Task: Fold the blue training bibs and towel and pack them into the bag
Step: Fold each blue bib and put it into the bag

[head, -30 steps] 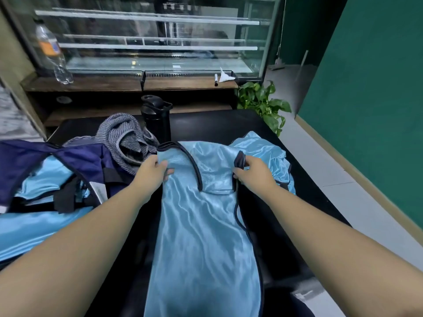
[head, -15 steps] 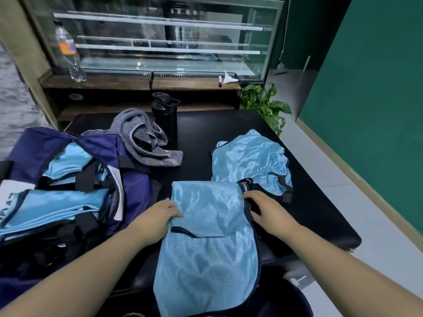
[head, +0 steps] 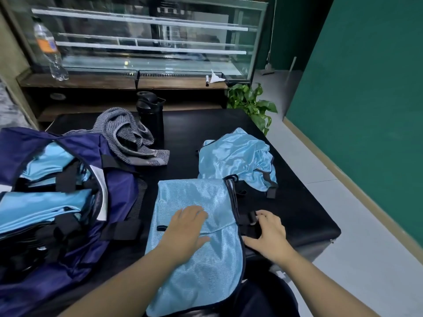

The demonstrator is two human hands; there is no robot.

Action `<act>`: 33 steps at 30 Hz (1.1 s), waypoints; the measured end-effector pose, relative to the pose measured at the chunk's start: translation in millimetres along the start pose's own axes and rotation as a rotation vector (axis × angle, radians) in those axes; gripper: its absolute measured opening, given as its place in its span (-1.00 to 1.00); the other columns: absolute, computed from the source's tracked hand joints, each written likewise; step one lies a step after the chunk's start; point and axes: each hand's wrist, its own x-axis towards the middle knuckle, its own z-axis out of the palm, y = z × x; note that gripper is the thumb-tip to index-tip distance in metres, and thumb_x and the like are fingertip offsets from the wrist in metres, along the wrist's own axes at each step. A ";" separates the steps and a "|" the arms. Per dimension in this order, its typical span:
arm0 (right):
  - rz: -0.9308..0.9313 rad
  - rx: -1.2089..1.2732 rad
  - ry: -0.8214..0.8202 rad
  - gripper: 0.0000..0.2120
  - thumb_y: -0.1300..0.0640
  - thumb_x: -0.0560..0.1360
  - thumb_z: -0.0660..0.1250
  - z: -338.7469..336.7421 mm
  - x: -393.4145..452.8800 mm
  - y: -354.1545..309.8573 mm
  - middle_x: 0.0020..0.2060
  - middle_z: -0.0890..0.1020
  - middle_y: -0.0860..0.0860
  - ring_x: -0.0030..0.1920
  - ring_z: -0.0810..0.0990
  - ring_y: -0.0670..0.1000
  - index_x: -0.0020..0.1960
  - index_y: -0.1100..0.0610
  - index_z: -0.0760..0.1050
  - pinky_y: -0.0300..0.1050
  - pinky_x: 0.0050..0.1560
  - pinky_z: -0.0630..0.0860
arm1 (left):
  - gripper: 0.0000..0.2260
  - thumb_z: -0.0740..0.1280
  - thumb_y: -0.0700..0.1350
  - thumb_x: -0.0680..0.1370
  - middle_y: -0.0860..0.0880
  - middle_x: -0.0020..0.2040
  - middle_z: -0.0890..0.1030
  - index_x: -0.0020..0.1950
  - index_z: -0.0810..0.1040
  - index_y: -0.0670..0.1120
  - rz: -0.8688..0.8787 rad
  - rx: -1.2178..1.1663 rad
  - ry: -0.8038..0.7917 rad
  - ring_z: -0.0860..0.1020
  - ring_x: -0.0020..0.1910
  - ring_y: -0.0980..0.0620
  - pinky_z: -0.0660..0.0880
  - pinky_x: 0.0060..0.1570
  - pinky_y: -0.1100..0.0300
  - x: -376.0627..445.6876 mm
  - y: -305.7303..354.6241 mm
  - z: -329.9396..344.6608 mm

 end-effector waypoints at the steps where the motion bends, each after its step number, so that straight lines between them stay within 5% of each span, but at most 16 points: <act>1: -0.015 0.001 0.005 -0.24 -0.48 0.15 0.13 1.7 -0.1 0.1 0.37 0.27 -0.11 0.39 0.17 -0.03 0.19 -0.05 0.40 -0.12 0.36 0.13 | -0.52 0.26 0.19 0.54 0.02 0.35 0.30 0.37 0.30 -0.02 -0.059 0.006 0.043 0.25 0.38 -0.02 0.14 0.35 0.13 -0.9 0.1 -1.3; 4: -0.065 0.011 0.047 -0.43 -0.26 0.40 0.36 6.9 2.8 -3.5 0.39 0.28 -0.13 0.41 0.16 -0.04 0.35 -0.09 0.39 -0.10 0.38 0.08 | -0.51 0.28 0.27 0.48 0.01 0.17 0.35 0.23 0.31 -0.03 -0.342 0.077 0.084 0.35 0.19 -0.01 0.30 0.12 0.15 -8.1 -1.2 -10.4; 8: -0.080 0.020 0.064 -0.56 -0.11 0.49 0.36 8.7 4.8 -9.9 0.32 0.36 -0.15 0.33 0.24 -0.05 0.33 -0.04 0.43 -0.17 0.27 0.10 | -0.45 0.31 0.31 0.45 -0.02 0.03 0.30 0.11 0.27 -0.11 -0.629 0.009 0.046 0.40 0.11 -0.01 0.43 0.04 0.18 -28.1 -9.8 -14.1; 11: -0.064 0.024 0.067 -0.67 -0.08 0.51 0.35 9.1 5.8 -13.8 0.20 0.43 -0.11 0.24 0.31 -0.04 0.21 0.04 0.49 -0.20 0.08 0.12 | -0.48 0.26 0.26 0.52 -0.12 0.16 0.41 0.16 0.28 -0.16 -0.745 -0.098 -0.085 0.48 0.16 -0.10 0.44 0.06 0.11 -40.3 -22.6 -10.7; 20: 0.104 0.041 0.060 -0.63 -0.07 0.49 0.38 7.1 9.0 -23.3 0.09 0.48 0.07 0.14 0.49 0.10 0.17 0.14 0.46 0.02 0.16 0.45 | -0.66 0.16 0.01 0.63 -0.21 0.26 0.44 0.24 0.34 -0.24 -0.886 -0.192 -0.112 0.50 0.20 -0.17 0.44 0.08 0.04 -56.6 -27.8 -15.7; 25: 0.121 0.043 0.080 -0.62 -0.09 0.49 0.37 9.0 3.5 -26.6 0.06 0.49 0.04 0.13 0.49 0.08 0.16 0.14 0.44 -0.01 0.13 0.45 | -0.82 0.16 -0.12 0.59 -0.18 0.12 0.56 0.04 0.50 -0.19 -0.856 -0.219 -0.112 0.56 0.03 -0.14 0.47 -0.06 0.09 -58.7 -33.0 -12.6; 30: 0.079 0.128 0.098 -0.77 0.02 0.48 0.40 10.3 0.3 -20.5 -0.18 0.41 -0.05 -0.07 0.49 0.05 -0.10 0.12 0.40 0.00 0.04 0.47 | -0.62 0.24 0.07 0.57 -0.18 0.15 0.50 0.14 0.44 -0.24 -0.892 -0.293 -0.091 0.53 0.06 -0.16 0.46 -0.02 0.07 -66.8 -35.1 -13.1; 33: 0.044 0.125 0.091 -0.75 0.01 0.46 0.43 12.4 -1.4 -15.9 -0.16 0.41 -0.07 -0.08 0.48 0.02 -0.08 0.10 0.39 -0.03 0.03 0.47 | -0.73 0.22 0.04 0.60 -0.14 0.11 0.53 0.03 0.46 -0.17 -0.828 -0.211 -0.099 0.52 0.03 -0.13 0.42 -0.05 0.09 -68.8 -31.1 -12.8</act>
